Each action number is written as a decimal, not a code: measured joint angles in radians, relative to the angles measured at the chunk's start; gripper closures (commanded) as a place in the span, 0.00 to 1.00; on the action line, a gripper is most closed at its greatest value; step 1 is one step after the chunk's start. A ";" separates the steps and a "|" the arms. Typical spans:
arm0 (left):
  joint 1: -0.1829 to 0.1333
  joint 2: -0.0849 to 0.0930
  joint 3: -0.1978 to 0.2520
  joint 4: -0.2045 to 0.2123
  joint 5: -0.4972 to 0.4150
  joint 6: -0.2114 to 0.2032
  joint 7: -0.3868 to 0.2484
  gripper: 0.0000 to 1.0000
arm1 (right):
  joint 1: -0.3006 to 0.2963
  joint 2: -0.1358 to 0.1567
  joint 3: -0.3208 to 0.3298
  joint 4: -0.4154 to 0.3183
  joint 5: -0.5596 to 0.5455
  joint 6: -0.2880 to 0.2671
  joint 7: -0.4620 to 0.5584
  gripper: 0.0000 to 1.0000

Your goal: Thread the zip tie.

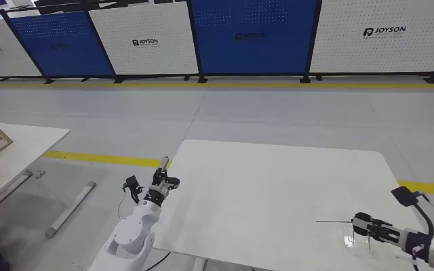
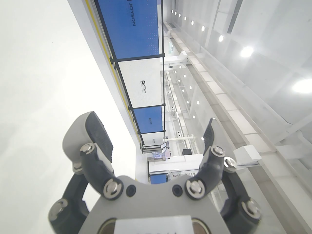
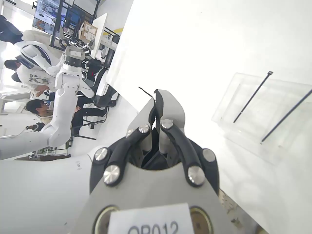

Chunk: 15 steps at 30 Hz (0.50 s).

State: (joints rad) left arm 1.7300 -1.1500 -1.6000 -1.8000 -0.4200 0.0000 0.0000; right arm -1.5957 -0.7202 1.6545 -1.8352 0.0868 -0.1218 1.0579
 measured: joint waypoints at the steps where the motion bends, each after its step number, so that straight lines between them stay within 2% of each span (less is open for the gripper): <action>1: 0.000 0.000 0.000 0.000 0.000 0.000 0.000 0.00 | 0.000 0.000 0.000 0.000 0.000 0.000 0.000 1.00; 6: 0.000 0.000 0.000 0.000 0.000 0.000 0.000 0.00 | 0.004 -0.004 -0.007 -0.021 0.016 -0.011 -0.032 1.00; 11: 0.000 0.000 0.000 0.000 0.000 0.000 0.000 0.00 | 0.018 -0.015 -0.003 -0.123 0.028 -0.041 -0.166 1.00; 13: 0.000 0.000 0.000 0.000 0.000 0.000 0.000 0.00 | 0.009 -0.023 -0.016 -0.162 0.022 -0.006 -0.269 1.00; 15: 0.000 0.000 0.000 0.000 0.000 0.000 0.000 0.00 | 0.006 -0.029 -0.057 -0.198 -0.038 0.052 -0.359 1.00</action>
State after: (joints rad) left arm 1.7300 -1.1500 -1.6000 -1.8000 -0.4200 0.0000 0.0000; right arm -1.5894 -0.7492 1.5975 -2.0329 0.0489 -0.0696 0.6992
